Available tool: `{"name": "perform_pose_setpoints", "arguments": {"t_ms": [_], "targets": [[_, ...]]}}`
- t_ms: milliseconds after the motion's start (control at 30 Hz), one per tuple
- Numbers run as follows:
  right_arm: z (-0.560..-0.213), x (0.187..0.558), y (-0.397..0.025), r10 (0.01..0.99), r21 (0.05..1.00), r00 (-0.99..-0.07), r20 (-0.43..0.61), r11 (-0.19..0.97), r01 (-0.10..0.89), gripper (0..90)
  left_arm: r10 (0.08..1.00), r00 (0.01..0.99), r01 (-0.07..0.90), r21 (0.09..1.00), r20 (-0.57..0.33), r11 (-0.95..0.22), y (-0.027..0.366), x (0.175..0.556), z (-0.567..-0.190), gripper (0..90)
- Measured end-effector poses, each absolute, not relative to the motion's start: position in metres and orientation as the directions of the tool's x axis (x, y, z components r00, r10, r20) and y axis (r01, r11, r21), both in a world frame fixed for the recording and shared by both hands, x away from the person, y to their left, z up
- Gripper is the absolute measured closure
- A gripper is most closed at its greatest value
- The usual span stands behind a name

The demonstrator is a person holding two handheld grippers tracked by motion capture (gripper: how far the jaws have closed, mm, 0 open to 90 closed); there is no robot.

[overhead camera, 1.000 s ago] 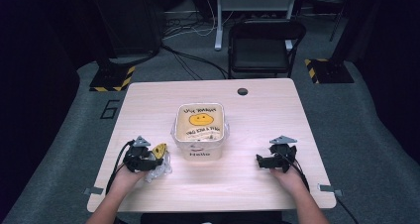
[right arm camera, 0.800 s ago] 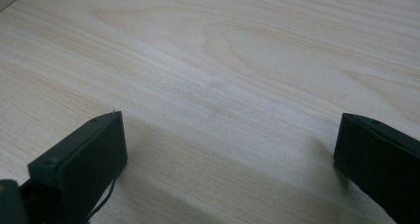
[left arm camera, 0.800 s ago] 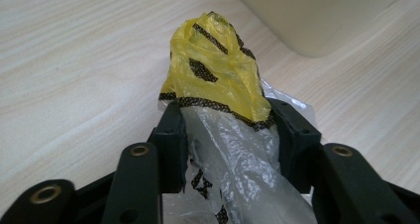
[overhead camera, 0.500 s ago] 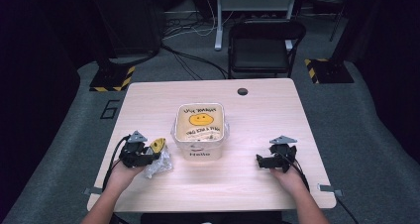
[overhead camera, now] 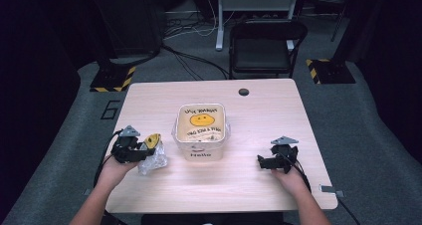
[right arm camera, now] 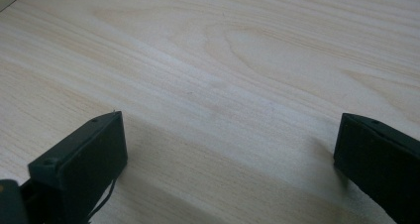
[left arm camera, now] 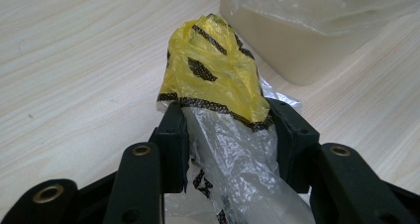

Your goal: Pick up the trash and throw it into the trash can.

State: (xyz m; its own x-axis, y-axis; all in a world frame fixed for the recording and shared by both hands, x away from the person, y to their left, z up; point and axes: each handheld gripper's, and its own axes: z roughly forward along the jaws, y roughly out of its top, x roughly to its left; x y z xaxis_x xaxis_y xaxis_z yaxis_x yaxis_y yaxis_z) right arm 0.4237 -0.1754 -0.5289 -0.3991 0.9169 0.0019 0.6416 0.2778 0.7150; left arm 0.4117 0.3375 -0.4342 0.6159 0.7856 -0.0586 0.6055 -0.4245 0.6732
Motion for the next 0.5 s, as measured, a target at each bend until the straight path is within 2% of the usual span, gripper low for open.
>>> {"name": "perform_pose_setpoints", "arguments": {"t_ms": [500], "targets": [[-0.529,0.424,-0.176,0.916,0.714,-0.401,0.001,0.280,0.641,0.0,0.778,0.622,0.583,0.712,-0.083,-0.391,0.355,0.411,-0.391,55.9]]}}
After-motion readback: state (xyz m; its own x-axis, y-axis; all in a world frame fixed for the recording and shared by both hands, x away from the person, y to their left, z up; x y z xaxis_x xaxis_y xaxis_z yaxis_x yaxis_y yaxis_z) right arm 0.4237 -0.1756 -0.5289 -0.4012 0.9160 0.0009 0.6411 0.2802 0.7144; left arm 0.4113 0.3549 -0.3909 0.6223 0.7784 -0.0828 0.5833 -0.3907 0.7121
